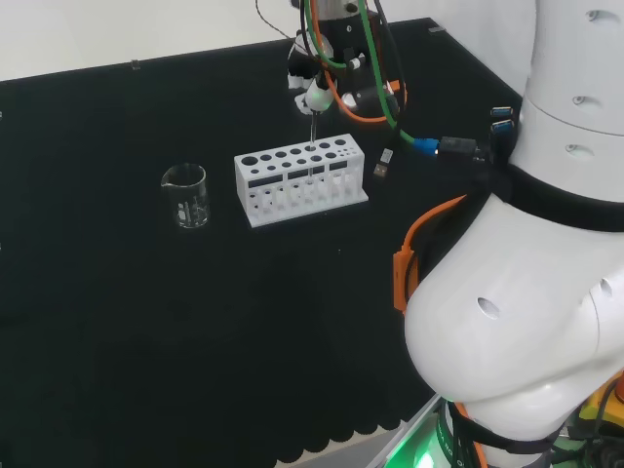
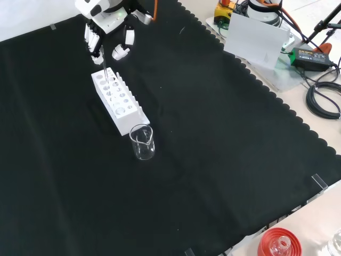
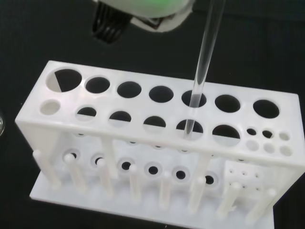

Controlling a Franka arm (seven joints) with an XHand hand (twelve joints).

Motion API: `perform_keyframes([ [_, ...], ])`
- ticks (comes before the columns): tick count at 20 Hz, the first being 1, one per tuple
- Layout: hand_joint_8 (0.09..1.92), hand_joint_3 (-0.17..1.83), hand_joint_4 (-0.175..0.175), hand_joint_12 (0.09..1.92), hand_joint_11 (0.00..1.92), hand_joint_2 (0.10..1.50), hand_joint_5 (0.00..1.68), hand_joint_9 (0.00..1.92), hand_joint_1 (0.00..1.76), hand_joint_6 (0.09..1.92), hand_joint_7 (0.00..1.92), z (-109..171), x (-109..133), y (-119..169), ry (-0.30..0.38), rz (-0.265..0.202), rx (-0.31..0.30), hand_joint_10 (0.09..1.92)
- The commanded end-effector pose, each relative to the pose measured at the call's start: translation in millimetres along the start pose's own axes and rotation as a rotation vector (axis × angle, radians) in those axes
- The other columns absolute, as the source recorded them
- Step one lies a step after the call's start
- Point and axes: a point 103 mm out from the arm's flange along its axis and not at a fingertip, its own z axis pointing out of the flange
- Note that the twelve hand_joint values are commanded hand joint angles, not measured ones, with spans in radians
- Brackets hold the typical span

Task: Take the glass rod from the white test tube rack.

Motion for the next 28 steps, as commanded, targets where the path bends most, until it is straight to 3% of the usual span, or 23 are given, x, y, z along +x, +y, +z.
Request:
perform_keyframes([
  [1,0.84,0.84,-0.134,1.28,0.81,0.65,0.60,0.89,1.08,0.94,0.70,-4,-11,9,-0.025,0.002,0.016,0.79],
  [14,0.84,0.84,-0.110,1.31,0.73,0.64,0.55,0.80,1.06,0.96,0.64,3,-25,18,-0.044,0.016,0.039,0.82],
  [23,0.82,0.85,-0.137,1.25,0.85,0.62,0.64,0.91,1.06,0.93,0.70,-1,-31,15,-0.052,0.015,0.021,0.75],
  [28,0.83,0.84,-0.115,1.30,0.76,0.61,0.60,0.83,1.03,0.93,0.65,0,-39,16,-0.038,0.033,0.020,0.80],
])
